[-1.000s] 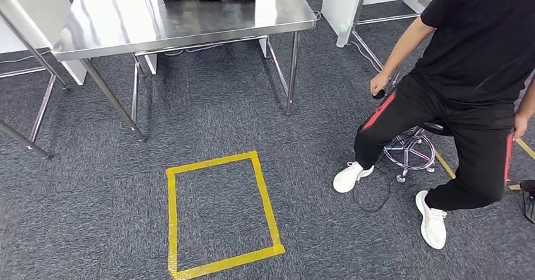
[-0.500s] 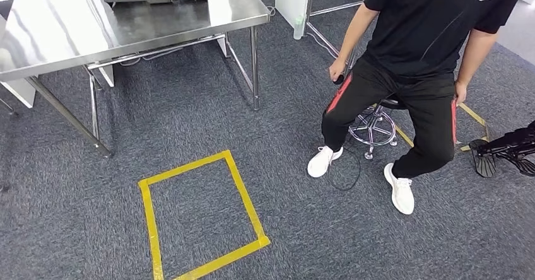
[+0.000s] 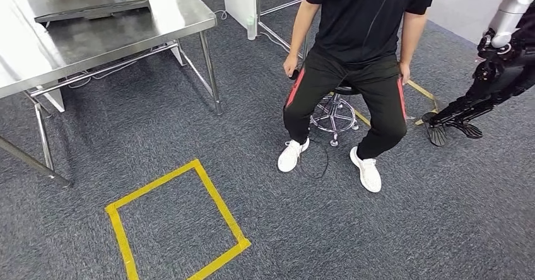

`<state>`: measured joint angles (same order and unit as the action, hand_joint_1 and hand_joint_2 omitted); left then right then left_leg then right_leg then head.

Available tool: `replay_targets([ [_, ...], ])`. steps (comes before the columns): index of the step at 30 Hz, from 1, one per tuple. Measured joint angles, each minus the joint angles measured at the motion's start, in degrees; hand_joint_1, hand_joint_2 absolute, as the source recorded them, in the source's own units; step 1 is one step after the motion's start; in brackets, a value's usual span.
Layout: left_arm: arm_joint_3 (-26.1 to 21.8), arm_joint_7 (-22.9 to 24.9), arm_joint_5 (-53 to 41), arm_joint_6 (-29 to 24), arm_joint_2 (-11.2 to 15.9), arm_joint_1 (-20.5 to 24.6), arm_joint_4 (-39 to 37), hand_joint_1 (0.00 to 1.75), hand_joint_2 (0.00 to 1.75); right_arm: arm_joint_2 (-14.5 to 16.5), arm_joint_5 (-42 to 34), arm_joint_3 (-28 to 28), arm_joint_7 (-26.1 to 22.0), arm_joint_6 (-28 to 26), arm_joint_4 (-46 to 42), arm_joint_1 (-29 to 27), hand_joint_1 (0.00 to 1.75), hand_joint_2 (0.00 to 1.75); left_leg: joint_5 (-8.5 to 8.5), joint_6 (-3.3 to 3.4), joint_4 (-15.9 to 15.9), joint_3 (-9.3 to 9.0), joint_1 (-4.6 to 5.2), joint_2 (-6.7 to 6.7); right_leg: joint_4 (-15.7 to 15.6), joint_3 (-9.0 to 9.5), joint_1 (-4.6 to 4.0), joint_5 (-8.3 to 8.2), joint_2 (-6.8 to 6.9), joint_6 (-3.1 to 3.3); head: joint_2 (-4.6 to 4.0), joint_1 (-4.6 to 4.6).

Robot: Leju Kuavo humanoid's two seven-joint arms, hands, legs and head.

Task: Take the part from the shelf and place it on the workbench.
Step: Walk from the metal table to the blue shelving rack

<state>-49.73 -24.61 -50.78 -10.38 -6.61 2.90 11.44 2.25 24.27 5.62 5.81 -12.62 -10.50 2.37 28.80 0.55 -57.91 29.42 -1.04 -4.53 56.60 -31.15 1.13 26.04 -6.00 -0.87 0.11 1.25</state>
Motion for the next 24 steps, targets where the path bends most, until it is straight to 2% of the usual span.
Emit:
replay_targets([
  [1,0.0,0.2,-0.1,0.0,0.0,0.0,0.0,0.0,0.0,0.1,0.1,-0.1,0.1,0.0,0.0,0.0,0.0,0.0,-0.03,0.18,0.8,-0.22,0.13,-0.48,0.0,-0.39,0.0,-0.23,-0.66,-0.38,0.0,-0.01],
  [2,0.0,0.4,-0.2,-0.1,0.0,0.0,0.0,0.0,0.0,0.1,0.2,-0.1,0.3,0.0,0.0,-0.1,0.0,0.0,-0.13,0.41,1.0,-0.19,0.3,0.12,-0.1,-0.91,0.03,-0.5,-1.38,-0.85,0.0,-0.03],
  [3,0.0,0.6,-0.1,-0.2,0.0,0.1,0.0,0.0,0.0,0.1,0.3,-0.1,0.3,0.0,0.0,-0.2,0.0,0.0,-0.44,0.82,1.3,-0.17,0.35,0.89,0.0,-1.3,0.1,-0.66,-1.46,-1.25,0.0,-0.03],
  [4,0.0,0.7,-0.1,-0.3,-0.1,0.1,0.0,0.0,0.0,0.1,0.4,-0.2,0.4,0.0,0.1,-0.3,0.0,0.0,-0.77,1.31,1.7,-0.2,0.37,1.65,0.5,-1.83,0.03,-0.41,-0.52,-1.45,0.0,-0.01],
  [5,0.0,0.8,-0.1,-0.5,-0.1,0.1,0.0,0.0,0.0,0.2,0.6,-0.2,0.4,0.0,0.1,-0.3,0.0,0.0,-1.11,1.81,2.1,-0.22,0.33,2.49,1.9,-2.73,-0.06,0.39,0.98,-1.43,0.0,0.09],
  [7,0.0,0.8,-0.1,-0.8,-0.2,0.0,0.0,0.0,0.0,0.2,0.9,-0.4,0.5,0.0,0.1,-0.2,0.0,0.0,-1.43,2.37,2.4,-0.03,0.4,4.34,8.4,-5.94,-0.14,3.67,4.31,-1.0,0.0,0.31],
  [9,-0.1,0.8,-0.1,-1.0,-0.2,-0.2,0.0,0.0,0.0,0.3,1.1,-0.5,0.5,0.0,0.1,-0.2,0.0,0.0,-1.49,2.42,2.4,0.28,0.54,6.35,15.4,-8.98,0.0,6.46,5.17,-1.14,0.0,0.4],
  [10,-0.1,0.8,-0.2,-1.1,-0.2,-0.2,0.0,0.0,0.0,0.3,1.1,-0.5,0.6,0.0,0.1,-0.2,0.0,0.0,-1.5,2.39,2.4,0.37,0.58,7.26,16.4,-9.0,0.08,6.68,5.32,-1.53,0.0,0.4],
  [11,-0.1,0.8,-0.2,-1.1,-0.3,-0.2,0.0,0.0,0.0,0.3,1.1,-0.5,0.7,0.0,0.1,-0.3,0.0,0.0,-1.52,2.35,2.3,0.38,0.58,8.11,14.8,-7.7,0.14,6.07,5.57,-2.05,0.0,0.42],
  [12,-0.1,0.8,-0.2,-1.1,-0.3,-0.1,0.0,0.0,0.0,0.2,1.1,-0.5,0.7,0.1,0.1,-0.4,0.0,0.0,-1.52,2.25,2.3,0.36,0.57,8.91,11.1,-5.22,0.21,4.87,6.16,-2.57,0.0,0.43],
  [13,-0.1,0.8,-0.2,-1.1,-0.4,-0.1,0.0,0.0,0.0,0.2,1.0,-0.5,0.8,0.1,0.1,-0.4,0.0,0.0,-1.47,2.08,2.2,0.31,0.64,9.6,6.5,-2.39,0.25,3.69,7.48,-2.85,0.0,0.45],
  [14,-0.1,0.8,-0.2,-1.1,-0.4,-0.1,0.0,0.0,0.0,0.2,1.0,-0.5,0.8,0.1,0.1,-0.3,0.0,0.0,-1.33,1.79,2.0,0.28,0.79,10.28,2.7,-0.17,0.12,2.67,8.64,-2.86,0.0,0.45],
  [15,-0.2,0.8,-0.2,-1.1,-0.4,-0.1,0.0,0.0,0.0,0.3,1.0,-0.5,0.8,0.1,0.1,-0.2,0.0,0.0,-1.21,1.43,1.9,0.24,0.95,10.84,0.3,1.14,0.02,2.07,9.48,-2.61,0.0,0.39],
  [16,-0.2,0.8,-0.2,-1.1,-0.3,0.0,0.1,0.0,0.0,0.3,1.0,-0.5,0.8,0.1,0.1,-0.2,0.0,0.0,-1.09,1.07,1.8,0.15,1.09,11.36,-0.6,1.42,-0.14,1.86,9.81,-2.2,0.0,0.33],
  [17,-0.2,0.8,-0.2,-1.2,-0.4,0.1,0.1,0.0,0.0,0.4,0.9,-0.5,0.9,0.1,0.1,-0.2,0.0,0.0,-1.03,0.69,1.7,0.02,1.12,11.9,-0.5,1.18,-0.32,1.7,9.26,-1.8,0.0,0.25],
  [18,-0.2,0.8,-0.2,-1.2,-0.4,0.2,0.1,0.0,0.0,0.4,0.9,-0.5,1.0,0.1,0.1,-0.3,0.0,0.0,-0.99,0.37,1.7,-0.11,1.0,12.31,-0.6,1.09,-0.11,1.55,8.62,-1.35,0.0,0.19],
  [19,-0.2,0.8,-0.2,-1.2,-0.3,0.3,0.1,0.0,0.0,0.4,0.8,-0.5,1.1,0.1,0.1,-0.4,0.0,0.0,-0.58,0.01,1.4,-0.11,0.81,11.82,-0.7,1.11,0.09,1.37,8.03,-0.93,0.0,0.17],
  [20,-0.2,0.8,-0.2,-1.2,-0.3,0.4,0.1,0.0,0.0,0.5,0.8,-0.5,1.2,0.1,0.2,-0.5,0.0,0.0,0.46,-0.33,0.2,0.28,0.58,10.51,-0.8,1.16,0.35,1.11,7.49,-0.42,0.0,0.12],
  [21,-0.2,0.8,-0.2,-1.2,-0.3,0.3,0.1,0.0,0.0,0.5,0.8,-0.5,1.3,0.1,0.2,-0.4,0.0,0.0,2.23,-0.6,-2.2,1.25,0.36,8.69,-0.9,1.18,0.62,0.82,6.91,0.02,0.0,0.06],
  [22,-0.2,0.8,-0.3,-1.2,-0.3,0.2,0.1,0.0,0.0,0.6,0.7,-0.5,1.4,0.1,0.2,-0.4,0.0,0.0,4.5,-0.85,-5.7,2.74,0.19,6.67,-0.8,1.0,0.63,0.63,6.34,0.32,0.0,-0.02],
  [23,-0.2,0.8,-0.3,-1.2,-0.3,0.0,0.1,0.0,0.0,0.6,0.7,-0.5,1.4,0.1,0.2,-0.4,0.0,0.0,6.65,-0.99,-9.8,4.55,0.1,5.41,-0.8,0.77,0.56,0.48,5.69,0.53,0.0,-0.07],
  [24,-0.2,0.8,-0.3,-1.2,-0.3,-0.1,0.1,0.0,0.0,0.6,0.7,-0.5,1.4,0.1,0.2,-0.5,0.0,0.0,8.01,-1.1,-13.3,6.11,0.07,4.82,-0.7,0.6,0.48,0.4,4.95,0.6,0.0,-0.1],
])
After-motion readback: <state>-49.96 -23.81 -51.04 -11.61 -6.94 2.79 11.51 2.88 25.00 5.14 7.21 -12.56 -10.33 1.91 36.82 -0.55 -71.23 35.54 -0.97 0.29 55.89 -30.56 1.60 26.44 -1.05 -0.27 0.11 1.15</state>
